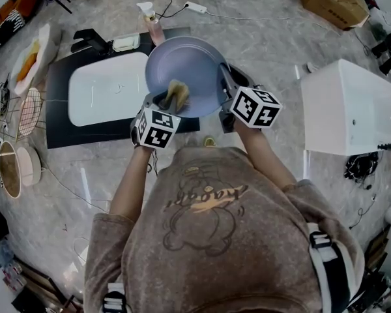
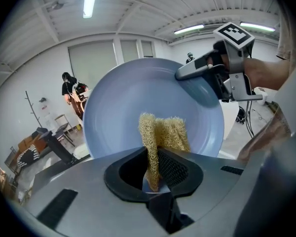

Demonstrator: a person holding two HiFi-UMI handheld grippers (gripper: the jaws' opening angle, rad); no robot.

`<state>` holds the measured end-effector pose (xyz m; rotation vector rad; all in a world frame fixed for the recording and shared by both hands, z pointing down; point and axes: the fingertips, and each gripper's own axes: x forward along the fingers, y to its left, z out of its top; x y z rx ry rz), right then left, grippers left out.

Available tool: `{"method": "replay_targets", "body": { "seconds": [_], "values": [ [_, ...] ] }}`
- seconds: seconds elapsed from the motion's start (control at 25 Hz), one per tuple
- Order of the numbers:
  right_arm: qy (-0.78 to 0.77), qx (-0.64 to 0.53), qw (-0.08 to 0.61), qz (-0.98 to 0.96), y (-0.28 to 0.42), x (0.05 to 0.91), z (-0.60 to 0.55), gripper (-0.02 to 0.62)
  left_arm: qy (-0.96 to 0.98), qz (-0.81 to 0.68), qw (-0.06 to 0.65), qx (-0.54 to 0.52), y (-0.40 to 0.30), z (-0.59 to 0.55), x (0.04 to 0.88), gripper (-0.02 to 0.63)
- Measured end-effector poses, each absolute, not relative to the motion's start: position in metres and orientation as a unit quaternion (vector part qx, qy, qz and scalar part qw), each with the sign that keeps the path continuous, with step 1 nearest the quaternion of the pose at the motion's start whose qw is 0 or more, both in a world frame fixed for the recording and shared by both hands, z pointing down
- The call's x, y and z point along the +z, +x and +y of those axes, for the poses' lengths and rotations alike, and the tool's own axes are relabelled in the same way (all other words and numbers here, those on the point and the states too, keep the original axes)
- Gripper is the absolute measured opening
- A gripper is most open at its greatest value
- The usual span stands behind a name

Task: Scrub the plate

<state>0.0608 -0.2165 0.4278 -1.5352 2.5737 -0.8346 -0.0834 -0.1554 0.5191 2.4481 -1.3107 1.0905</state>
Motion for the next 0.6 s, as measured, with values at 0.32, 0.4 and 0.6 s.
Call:
{"method": "replay_targets", "body": {
  "seconds": [0.32,0.4,0.6],
  "values": [
    [-0.488,-0.273,0.019,0.829,0.047,0.428,-0.218,0.038,0.841,-0.401,0.075,0.355,-0.047,-0.144,0.519,0.064],
    [-0.487,-0.274,0.018,0.829,0.045,0.428,-0.217,0.038,0.845,-0.398,0.072,0.349,-0.04,-0.144,0.514,0.064],
    [-0.478,-0.277,0.013,0.833,0.04,0.43,-0.212,0.038,0.849,-0.406,0.057,0.334,-0.031,-0.149,0.501,0.064]
  ]
}}
